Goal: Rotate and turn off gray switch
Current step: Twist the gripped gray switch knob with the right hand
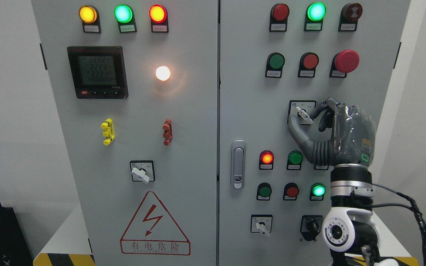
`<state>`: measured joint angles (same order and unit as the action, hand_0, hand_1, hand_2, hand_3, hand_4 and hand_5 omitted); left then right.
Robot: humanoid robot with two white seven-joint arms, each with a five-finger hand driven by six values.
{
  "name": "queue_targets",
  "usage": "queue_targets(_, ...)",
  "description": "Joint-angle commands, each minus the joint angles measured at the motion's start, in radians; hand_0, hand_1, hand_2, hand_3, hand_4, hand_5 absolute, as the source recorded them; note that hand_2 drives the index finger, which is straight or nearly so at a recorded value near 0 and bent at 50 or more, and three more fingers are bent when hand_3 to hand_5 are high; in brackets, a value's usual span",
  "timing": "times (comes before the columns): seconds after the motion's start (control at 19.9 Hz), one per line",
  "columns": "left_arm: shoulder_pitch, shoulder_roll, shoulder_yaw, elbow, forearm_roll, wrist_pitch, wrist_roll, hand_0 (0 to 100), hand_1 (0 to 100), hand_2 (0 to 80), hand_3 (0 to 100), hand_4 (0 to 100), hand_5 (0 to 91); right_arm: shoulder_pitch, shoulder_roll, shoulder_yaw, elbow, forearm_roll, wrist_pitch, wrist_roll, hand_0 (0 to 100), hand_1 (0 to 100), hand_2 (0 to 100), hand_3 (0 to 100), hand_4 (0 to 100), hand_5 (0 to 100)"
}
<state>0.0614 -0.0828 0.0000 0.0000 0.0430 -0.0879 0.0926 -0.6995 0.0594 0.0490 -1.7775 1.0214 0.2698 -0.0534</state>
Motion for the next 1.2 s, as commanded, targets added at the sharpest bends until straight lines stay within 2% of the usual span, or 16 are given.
queue_targets(0.0, 0.000, 0.000, -0.002, 0.014, 0.000, 0.000, 0.001, 12, 39, 0.0, 0, 0, 0.0, -0.005, -0.001, -0.001, 0.003, 0.000, 0.000, 0.001, 18, 46, 63, 91, 86, 98)
queue_targets(0.8, 0.000, 0.000, -0.002, 0.014, 0.000, 0.000, 0.001, 12, 39, 0.0, 0, 0, 0.0, -0.014, 0.002, 0.000, 0.009, 0.000, 0.000, 0.003, 19, 46, 64, 91, 86, 98)
queue_targets(1.15, 0.000, 0.000, -0.002, 0.014, 0.000, 0.000, 0.001, 12, 39, 0.0, 0, 0, 0.0, -0.014, 0.002, 0.002, 0.009, 0.000, 0.002, 0.003, 28, 46, 65, 92, 86, 98)
